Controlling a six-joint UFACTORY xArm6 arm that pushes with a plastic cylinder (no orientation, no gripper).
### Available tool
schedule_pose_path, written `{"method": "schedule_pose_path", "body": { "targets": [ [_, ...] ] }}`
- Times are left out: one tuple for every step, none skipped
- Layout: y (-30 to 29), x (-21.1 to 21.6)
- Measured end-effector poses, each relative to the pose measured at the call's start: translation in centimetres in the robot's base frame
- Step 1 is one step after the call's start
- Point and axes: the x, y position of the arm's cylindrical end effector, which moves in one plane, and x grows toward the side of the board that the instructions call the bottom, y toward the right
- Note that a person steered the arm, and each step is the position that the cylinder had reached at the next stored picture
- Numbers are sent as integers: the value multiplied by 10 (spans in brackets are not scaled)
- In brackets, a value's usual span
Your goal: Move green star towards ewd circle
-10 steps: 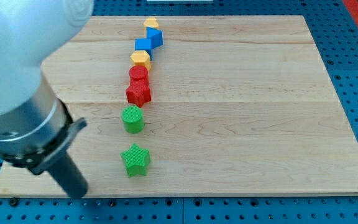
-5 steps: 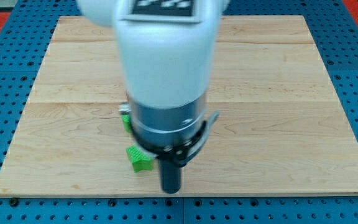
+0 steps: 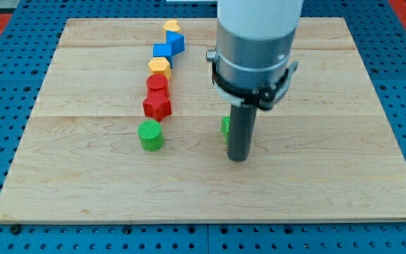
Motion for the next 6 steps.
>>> {"method": "schedule_pose_path", "body": {
  "targets": [
    [8,21],
    [32,-19],
    [-3,-79],
    [-29,-125],
    [-26,-136],
    [-50,-141]
  ]
}}
